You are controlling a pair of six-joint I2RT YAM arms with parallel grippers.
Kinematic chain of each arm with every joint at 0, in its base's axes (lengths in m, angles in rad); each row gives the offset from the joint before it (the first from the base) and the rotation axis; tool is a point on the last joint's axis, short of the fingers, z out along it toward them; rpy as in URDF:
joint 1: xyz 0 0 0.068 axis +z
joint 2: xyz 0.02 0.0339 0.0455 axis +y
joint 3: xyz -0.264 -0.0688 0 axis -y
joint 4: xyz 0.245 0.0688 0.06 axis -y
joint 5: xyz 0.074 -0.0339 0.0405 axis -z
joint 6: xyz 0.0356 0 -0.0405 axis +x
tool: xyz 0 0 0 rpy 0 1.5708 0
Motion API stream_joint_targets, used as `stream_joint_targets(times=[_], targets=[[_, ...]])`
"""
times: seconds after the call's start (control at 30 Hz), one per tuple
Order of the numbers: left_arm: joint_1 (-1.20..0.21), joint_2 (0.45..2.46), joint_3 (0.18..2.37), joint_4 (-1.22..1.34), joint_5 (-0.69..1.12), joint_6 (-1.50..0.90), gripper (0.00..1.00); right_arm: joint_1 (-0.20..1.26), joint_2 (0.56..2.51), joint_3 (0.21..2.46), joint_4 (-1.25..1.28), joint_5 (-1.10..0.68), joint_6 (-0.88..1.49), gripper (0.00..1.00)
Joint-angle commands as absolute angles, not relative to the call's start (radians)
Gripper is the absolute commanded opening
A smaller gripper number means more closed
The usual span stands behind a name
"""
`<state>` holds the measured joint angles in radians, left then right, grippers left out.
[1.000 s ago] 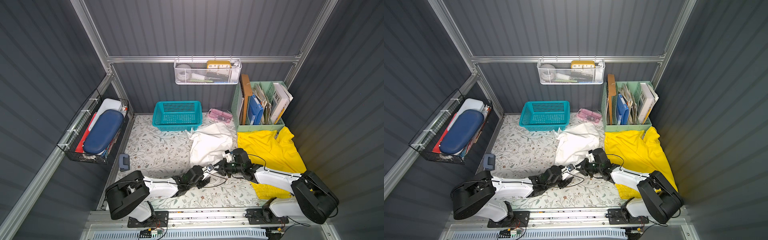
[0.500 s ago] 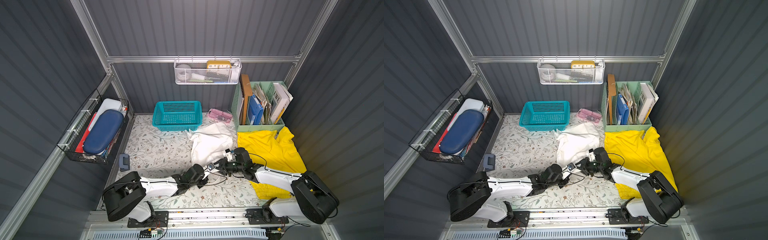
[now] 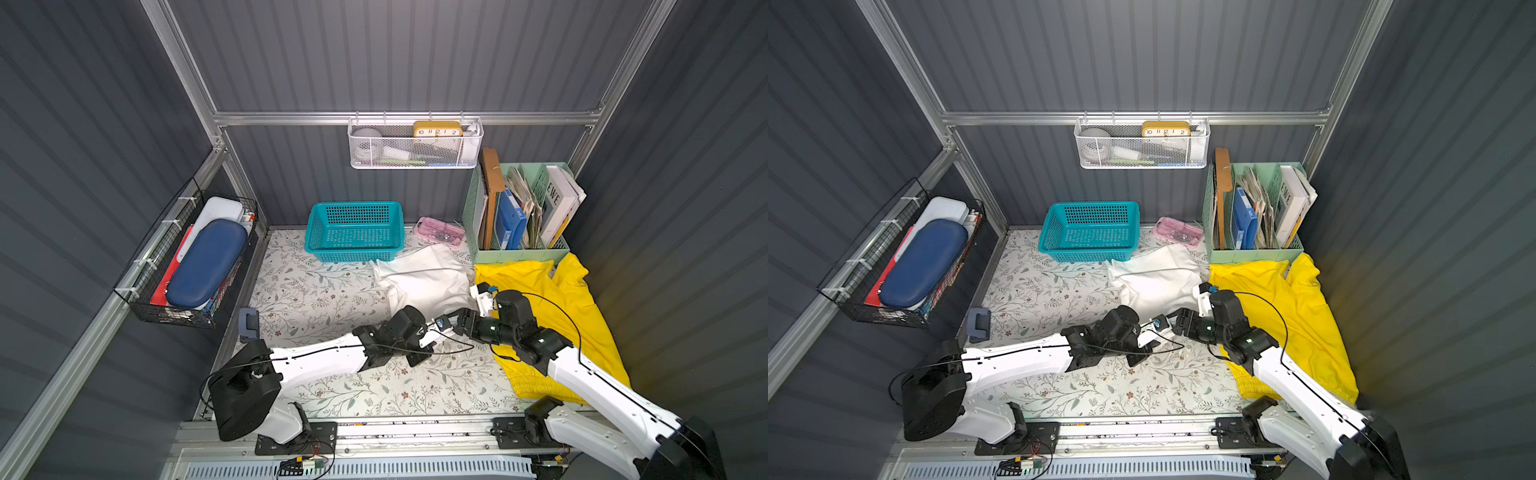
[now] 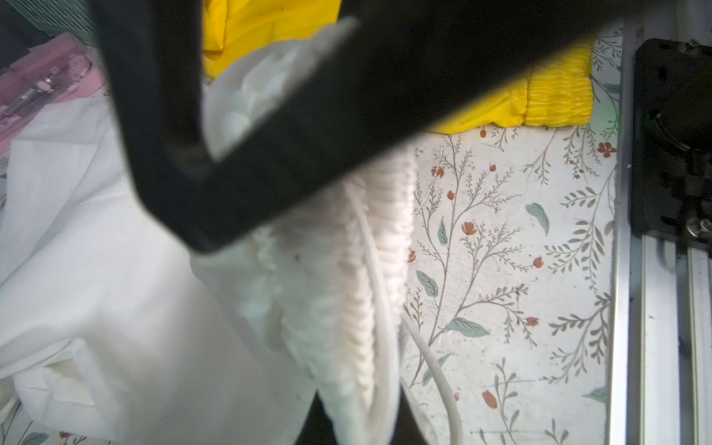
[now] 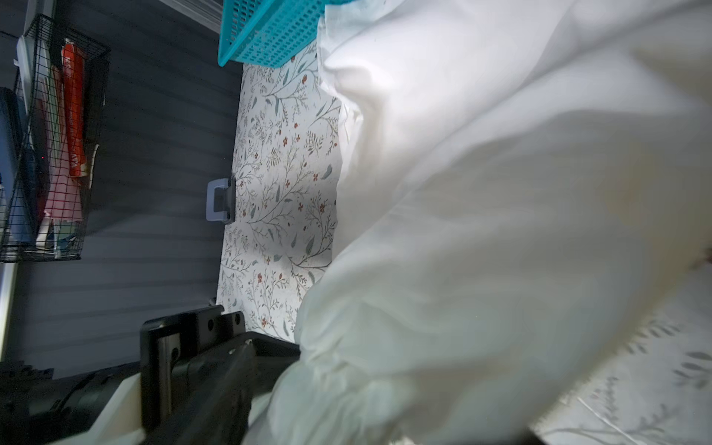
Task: Roll up the shorts
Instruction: Roll the shorts at the center of the board.
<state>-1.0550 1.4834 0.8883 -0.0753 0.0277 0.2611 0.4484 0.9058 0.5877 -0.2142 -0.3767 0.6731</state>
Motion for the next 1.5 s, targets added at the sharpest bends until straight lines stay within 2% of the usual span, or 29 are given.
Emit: stream_joint_targets(times=[0.0, 0.2, 0.37, 0.6, 0.8, 1.03, 1.2, 1.47], targets=[[-1.037, 1.493, 0.931, -0.218, 0.103, 0.314, 0.08, 0.436, 0.809, 0.586, -0.366, -0.186, 0.542, 0.78], [-0.967, 1.481, 0.982, -0.291, 0.210, 0.369, 0.06, 0.435, 0.654, 0.531, -0.393, -0.042, 0.416, 0.78], [-0.900, 1.506, 1.042, -0.373, 0.281, 0.425, 0.03, 0.433, 0.595, 0.511, -0.382, 0.004, 0.251, 0.77], [-0.834, 1.624, 1.152, -0.494, 0.414, 0.487, 0.00, 0.439, 0.589, 0.518, -0.278, -0.083, -0.026, 0.75], [-0.791, 1.758, 1.246, -0.574, 0.519, 0.543, 0.00, 0.441, 0.621, 0.574, -0.340, -0.091, -0.343, 0.75], [-0.723, 1.958, 1.414, -0.718, 0.632, 0.656, 0.00, 0.468, 0.658, 0.582, -0.480, -0.236, -0.775, 0.75], [-0.702, 2.090, 1.531, -0.796, 0.633, 0.708, 0.00, 0.500, 0.715, 0.552, -0.386, -0.301, -0.886, 0.78], [-0.686, 2.199, 1.626, -0.850, 0.643, 0.743, 0.00, 0.580, 0.905, 0.548, -0.266, -0.178, -1.117, 0.81]])
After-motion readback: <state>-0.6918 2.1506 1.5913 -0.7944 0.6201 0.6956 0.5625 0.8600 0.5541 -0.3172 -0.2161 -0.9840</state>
